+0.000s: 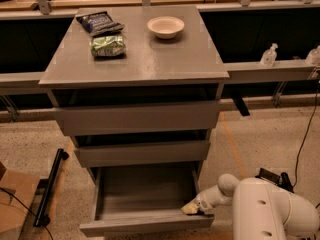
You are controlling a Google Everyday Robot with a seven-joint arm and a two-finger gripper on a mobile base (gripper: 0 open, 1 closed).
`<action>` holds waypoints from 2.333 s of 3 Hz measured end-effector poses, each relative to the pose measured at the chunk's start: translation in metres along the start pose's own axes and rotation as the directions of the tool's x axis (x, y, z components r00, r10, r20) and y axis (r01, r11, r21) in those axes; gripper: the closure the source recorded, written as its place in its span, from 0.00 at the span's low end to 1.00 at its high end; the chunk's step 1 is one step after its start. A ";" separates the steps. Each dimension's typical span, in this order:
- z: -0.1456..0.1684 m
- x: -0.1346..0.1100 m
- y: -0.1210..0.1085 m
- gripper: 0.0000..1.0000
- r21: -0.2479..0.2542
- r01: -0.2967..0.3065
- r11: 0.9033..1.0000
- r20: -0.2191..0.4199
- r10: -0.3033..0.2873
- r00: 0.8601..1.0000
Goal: Open bottom drawer
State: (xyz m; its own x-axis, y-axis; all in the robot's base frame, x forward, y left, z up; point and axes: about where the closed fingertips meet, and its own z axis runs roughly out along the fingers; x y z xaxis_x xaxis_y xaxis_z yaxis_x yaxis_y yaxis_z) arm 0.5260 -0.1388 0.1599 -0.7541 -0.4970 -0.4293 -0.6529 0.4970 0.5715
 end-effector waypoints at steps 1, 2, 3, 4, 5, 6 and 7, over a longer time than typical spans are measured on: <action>0.000 0.000 0.000 0.59 0.000 0.000 1.000 0.000 0.000 1.000; 0.000 0.000 0.000 0.82 0.000 0.000 1.000 0.000 0.000 1.000; 0.000 0.000 0.000 1.00 0.000 0.000 1.000 0.000 0.000 1.000; 0.001 -0.001 0.002 1.00 -0.001 0.005 1.000 -0.002 -0.005 1.000; 0.010 -0.010 0.028 1.00 -0.014 0.075 0.997 -0.019 -0.075 0.997; 0.012 -0.076 0.080 1.00 0.026 0.338 0.941 -0.017 -0.338 0.941; 0.023 -0.105 0.132 1.00 0.042 0.498 0.866 -0.050 -0.496 0.867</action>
Offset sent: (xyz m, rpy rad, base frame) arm -0.0022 0.0445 0.0347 -0.0743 -0.0810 0.1289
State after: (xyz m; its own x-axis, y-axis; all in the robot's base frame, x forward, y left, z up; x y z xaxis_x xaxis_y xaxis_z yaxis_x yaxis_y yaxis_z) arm 0.5174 -0.0044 0.2646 -0.3259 -0.7133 -0.6205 -0.9442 0.2127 0.2515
